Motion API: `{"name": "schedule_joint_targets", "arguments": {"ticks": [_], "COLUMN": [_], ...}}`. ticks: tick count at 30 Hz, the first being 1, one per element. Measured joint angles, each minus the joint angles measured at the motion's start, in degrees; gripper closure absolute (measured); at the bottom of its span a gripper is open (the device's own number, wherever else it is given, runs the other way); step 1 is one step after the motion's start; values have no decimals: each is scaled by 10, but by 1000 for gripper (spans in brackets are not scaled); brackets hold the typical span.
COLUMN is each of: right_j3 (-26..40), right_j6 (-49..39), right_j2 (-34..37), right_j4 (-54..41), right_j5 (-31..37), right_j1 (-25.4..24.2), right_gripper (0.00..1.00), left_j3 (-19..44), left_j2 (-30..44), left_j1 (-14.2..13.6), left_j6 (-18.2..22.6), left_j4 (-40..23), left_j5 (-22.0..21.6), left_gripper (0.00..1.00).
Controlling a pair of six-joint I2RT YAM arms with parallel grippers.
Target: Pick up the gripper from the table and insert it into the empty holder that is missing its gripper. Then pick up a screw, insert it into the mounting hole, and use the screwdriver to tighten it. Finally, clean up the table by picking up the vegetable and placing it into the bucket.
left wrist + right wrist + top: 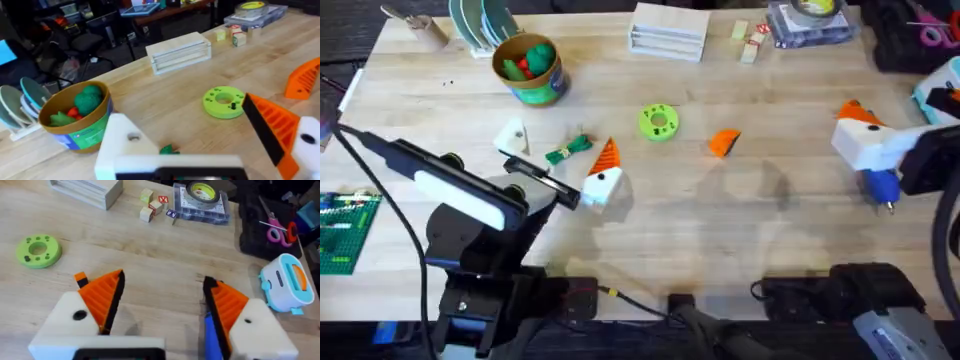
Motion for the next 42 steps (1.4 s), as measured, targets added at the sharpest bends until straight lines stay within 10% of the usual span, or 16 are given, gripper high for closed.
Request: {"name": "schedule_joint_targets", "arguments": {"ticks": [20,42], "right_j3": [0,0], "right_j6": [0,0], "right_j2": [0,0], "right_j4": [0,0], "right_j5": [0,0], "right_j1": [0,0], "right_gripper": [10,10], "left_j3": [0,0], "left_j2": [0,0], "left_j1": [0,0], "left_j6": [0,-101], "left_j4": [-5,-5], "left_j5": [309,383], "left_gripper": [8,8]}}
